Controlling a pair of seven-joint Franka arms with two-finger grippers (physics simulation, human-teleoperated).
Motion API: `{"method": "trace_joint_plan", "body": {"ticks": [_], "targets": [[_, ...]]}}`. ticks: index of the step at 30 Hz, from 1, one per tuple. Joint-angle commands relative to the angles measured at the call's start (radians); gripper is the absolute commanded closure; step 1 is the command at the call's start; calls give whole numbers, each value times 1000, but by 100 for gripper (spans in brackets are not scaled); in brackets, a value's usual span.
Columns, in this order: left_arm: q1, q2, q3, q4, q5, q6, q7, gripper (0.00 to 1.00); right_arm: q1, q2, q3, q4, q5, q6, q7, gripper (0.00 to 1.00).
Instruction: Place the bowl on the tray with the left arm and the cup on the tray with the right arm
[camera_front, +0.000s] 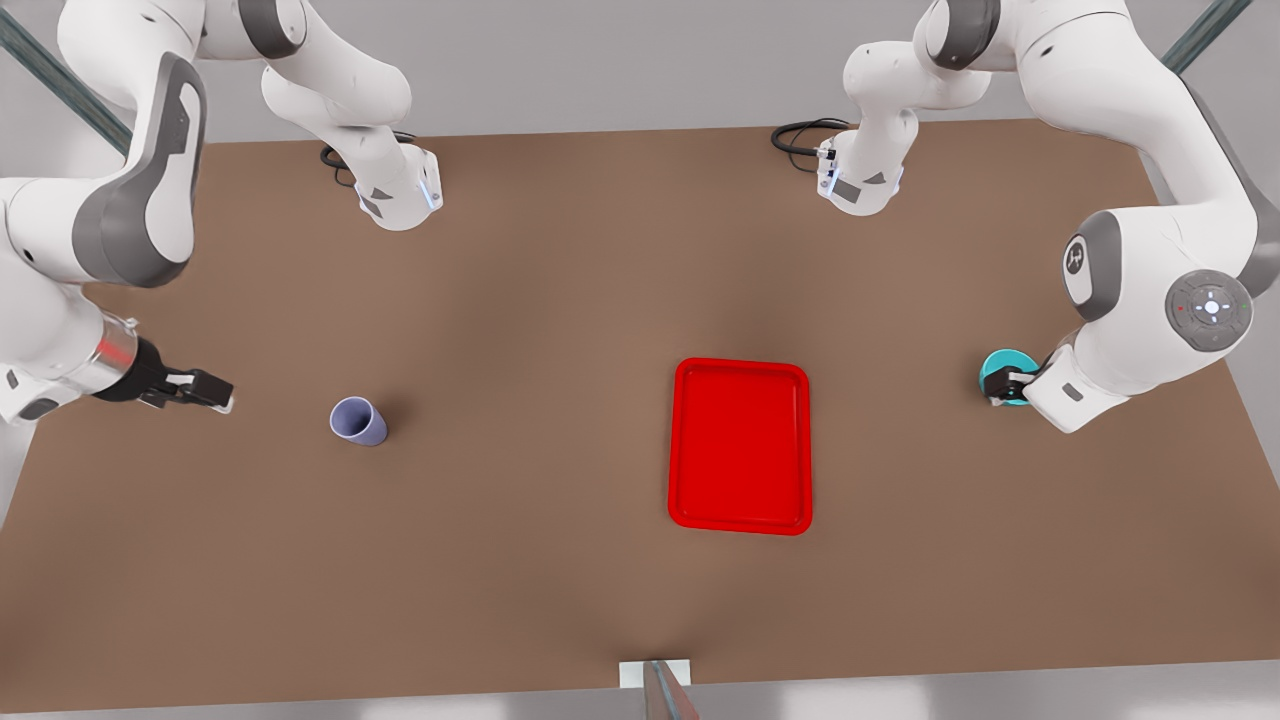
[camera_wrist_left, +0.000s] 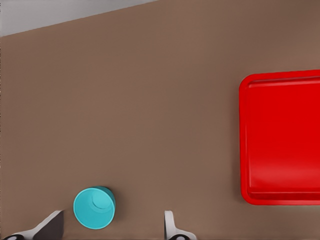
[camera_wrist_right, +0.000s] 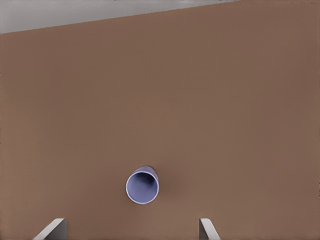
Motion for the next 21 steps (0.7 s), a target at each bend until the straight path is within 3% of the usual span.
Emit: {"method": "trace_joint_plan", "body": {"ticks": [1,3,5,9,11,14,21], "targets": [[0,0,0,-1,13,0,2,0,0,0,0,0,0,1,1,0],[26,14,63,-26,-79,11,22,0,2,0,0,2,0,-1,1,0],[35,12,193,-188,-231,99,188,0,5,1,2,2,0,1,9,0],[35,-48,305,-549,-243,351,357,0,8,43,3,-18,34,-36,3,0],[35,-43,350,-643,-271,437,435,0,9,37,3,-21,31,-30,14,0],[49,11,422,-680,-289,505,548,0,3,26,3,-31,20,31,6,0],[106,129,422,-680,-375,532,562,0,3,21,2,-47,20,59,0,0]]}}
